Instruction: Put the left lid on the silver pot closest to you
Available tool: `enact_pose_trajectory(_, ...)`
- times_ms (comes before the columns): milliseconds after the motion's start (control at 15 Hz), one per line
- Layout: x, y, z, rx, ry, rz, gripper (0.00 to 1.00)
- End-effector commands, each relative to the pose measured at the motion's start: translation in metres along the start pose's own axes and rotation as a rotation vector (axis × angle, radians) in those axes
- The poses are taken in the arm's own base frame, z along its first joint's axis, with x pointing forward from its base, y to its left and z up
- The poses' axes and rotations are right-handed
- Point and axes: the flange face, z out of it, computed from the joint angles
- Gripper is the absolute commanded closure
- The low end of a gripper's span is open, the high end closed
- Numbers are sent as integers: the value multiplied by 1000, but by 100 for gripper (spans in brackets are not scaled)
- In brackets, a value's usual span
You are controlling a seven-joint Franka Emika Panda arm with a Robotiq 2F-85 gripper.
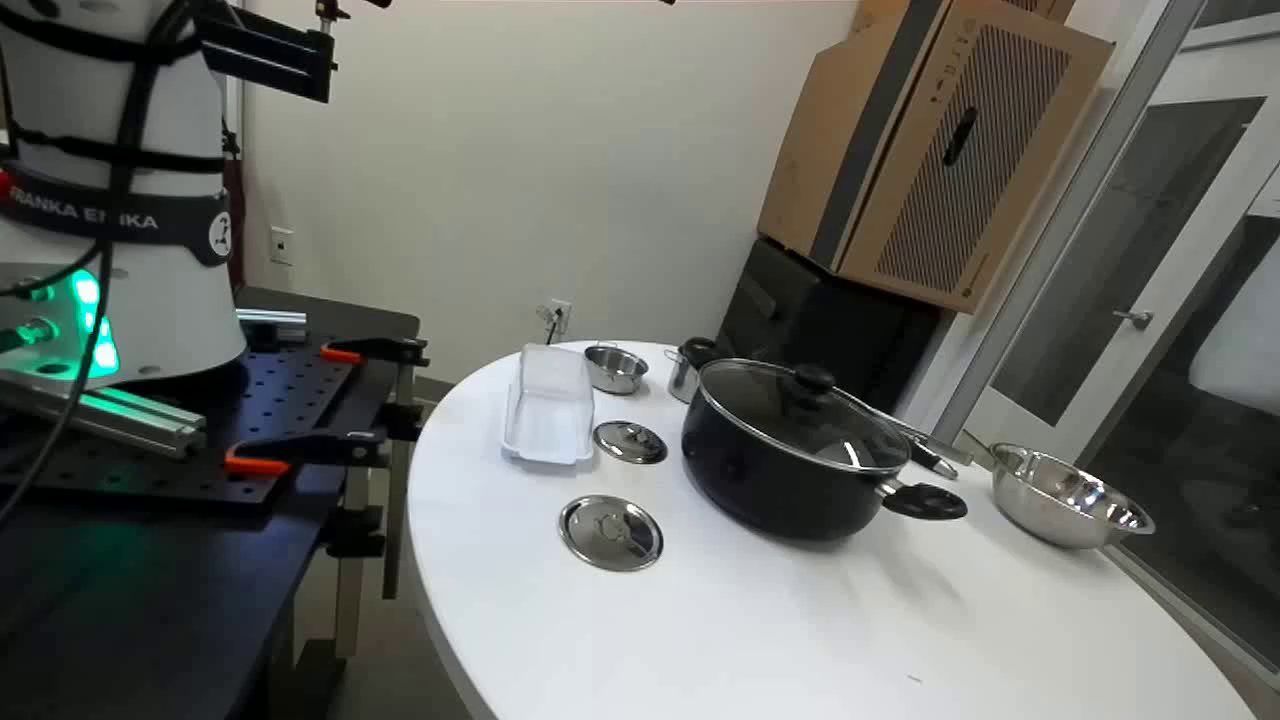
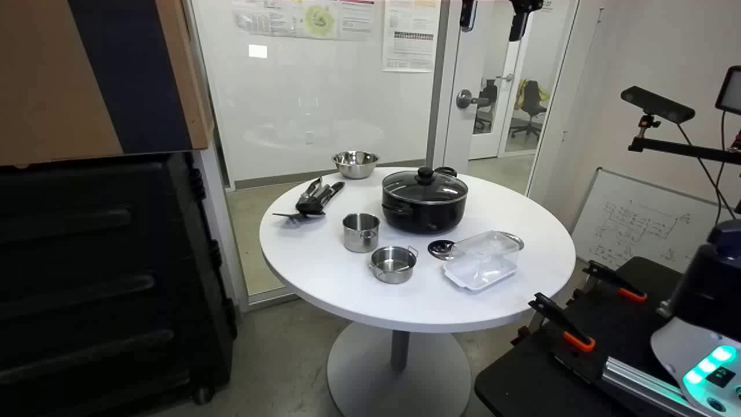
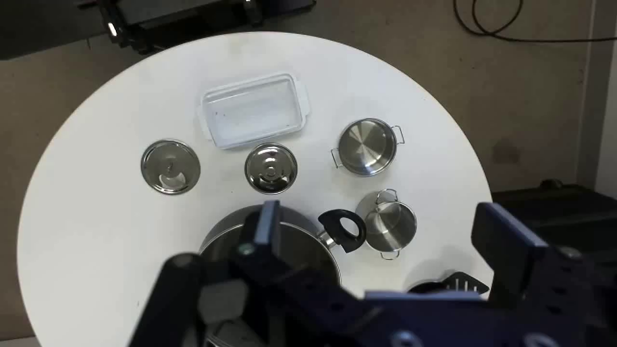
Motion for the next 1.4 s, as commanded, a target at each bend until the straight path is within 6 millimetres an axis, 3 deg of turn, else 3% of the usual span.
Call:
enact_pose_trajectory(0,0,0,-1,0,0,0,0)
enact_pose_trajectory(400,30,15,37,-81,-18,-139,0)
enact_pose_trajectory(733,64,40,102,-220,84,-102,0)
enact_pose_trajectory(1067,85,66,167,-262,150,18,0)
enact_pose_trajectory(1333,95,81,199,-319,91,128,0)
